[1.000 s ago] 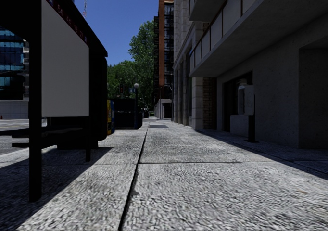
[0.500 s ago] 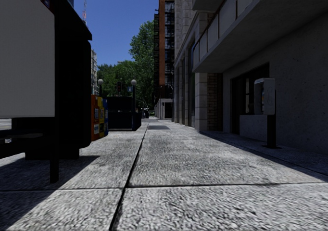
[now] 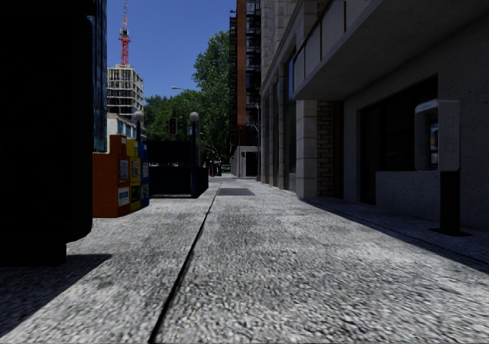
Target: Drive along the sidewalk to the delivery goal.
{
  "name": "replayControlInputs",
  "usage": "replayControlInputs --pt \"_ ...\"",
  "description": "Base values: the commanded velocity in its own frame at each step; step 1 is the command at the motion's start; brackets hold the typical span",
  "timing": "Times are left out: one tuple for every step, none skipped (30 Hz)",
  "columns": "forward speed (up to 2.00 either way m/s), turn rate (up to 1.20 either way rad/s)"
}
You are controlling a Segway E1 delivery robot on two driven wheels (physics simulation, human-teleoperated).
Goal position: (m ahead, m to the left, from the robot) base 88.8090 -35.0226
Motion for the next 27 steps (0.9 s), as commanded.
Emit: replayControlInputs --pt "2.00 0.00" --pt "2.00 0.00" --pt "2.00 0.00" --pt "2.00 0.00" --pt "2.00 0.00" --pt "2.00 0.00" --pt "2.00 0.00" --pt "2.00 0.00" --pt "2.00 0.00" --pt "2.00 0.00" --pt "2.00 0.00" --pt "2.00 0.00" --pt "2.00 0.00" --pt "2.00 0.00" --pt "2.00 0.00" --pt "2.00 0.00" --pt "2.00 0.00" --pt "2.00 0.00" --pt "2.00 0.00" --pt "2.00 0.00" --pt "2.00 0.00" --pt "2.00 0.00" --pt "2.00 0.00" --pt "2.00 0.00" --pt "2.00 0.00" --pt "2.00 0.00" --pt "2.00 0.00"
